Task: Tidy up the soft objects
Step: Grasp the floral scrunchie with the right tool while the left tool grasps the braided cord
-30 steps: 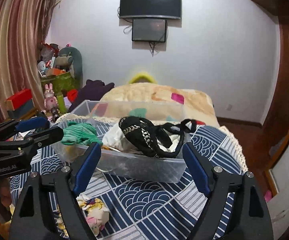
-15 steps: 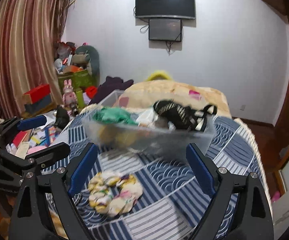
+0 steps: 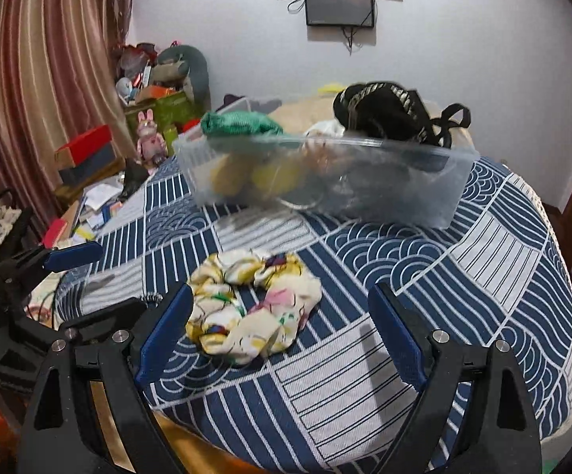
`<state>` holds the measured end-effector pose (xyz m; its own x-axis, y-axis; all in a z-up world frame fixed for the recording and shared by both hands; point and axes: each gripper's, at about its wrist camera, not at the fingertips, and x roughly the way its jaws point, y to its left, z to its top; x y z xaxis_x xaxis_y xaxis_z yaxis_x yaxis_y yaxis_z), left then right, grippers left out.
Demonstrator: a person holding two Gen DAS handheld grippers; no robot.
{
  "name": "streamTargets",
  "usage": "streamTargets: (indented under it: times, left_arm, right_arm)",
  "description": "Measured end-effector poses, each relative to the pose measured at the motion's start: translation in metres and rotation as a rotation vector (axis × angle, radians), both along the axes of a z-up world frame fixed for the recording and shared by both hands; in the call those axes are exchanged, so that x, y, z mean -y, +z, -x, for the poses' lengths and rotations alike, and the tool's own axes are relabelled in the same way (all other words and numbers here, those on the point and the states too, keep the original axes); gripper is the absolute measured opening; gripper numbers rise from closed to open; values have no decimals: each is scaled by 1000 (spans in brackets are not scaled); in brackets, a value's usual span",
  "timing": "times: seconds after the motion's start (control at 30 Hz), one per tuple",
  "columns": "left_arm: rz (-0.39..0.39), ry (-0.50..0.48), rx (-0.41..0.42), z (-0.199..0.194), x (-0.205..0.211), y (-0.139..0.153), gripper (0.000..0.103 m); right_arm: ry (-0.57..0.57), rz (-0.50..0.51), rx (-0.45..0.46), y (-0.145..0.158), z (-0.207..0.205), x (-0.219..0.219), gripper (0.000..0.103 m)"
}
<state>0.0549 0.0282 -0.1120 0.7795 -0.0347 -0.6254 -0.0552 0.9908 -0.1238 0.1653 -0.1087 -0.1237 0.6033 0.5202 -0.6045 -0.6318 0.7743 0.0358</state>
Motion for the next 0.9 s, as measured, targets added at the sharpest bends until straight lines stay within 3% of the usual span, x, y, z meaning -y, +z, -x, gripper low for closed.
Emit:
streamTargets:
  times: [0.27,0.3,0.37,0.4,0.43,0.5,0.6,0.7,0.9]
  left_arm:
    - [27,-5,-24,3,4,-17,98]
    - [25,-10,-33,3,6,-20,89]
    - [-17,-9,-30,3,9,-22,82]
    - [-29,-14,-22,5,11,-22,76]
    - [-21,-21,-18,5,11,-22,74]
    - [-22,-23,-9,6,10,-21,58]
    - [-22,-26,-4,6,9,-21,40]
    - [5,-43,-6,6,6,-19,24]
    - [-12,-48,3,4,8,-14,15]
  right_arm:
    - [14,24,-47,-14,0,2,85]
    - [22,24,-52,-14,0,2,80]
    - [29,45,-36,-18,3,-2,72]
    - [31,55,-23,-18,6,-3,62]
    - [40,61,-18,-18,7,-4,57]
    - [56,54,-23,-17,7,-4,41]
    - [65,41,-33,-16,6,-2,27]
    - [69,17,-50,-15,4,0,17]
    - [38,-4,-30,-8,4,6,13]
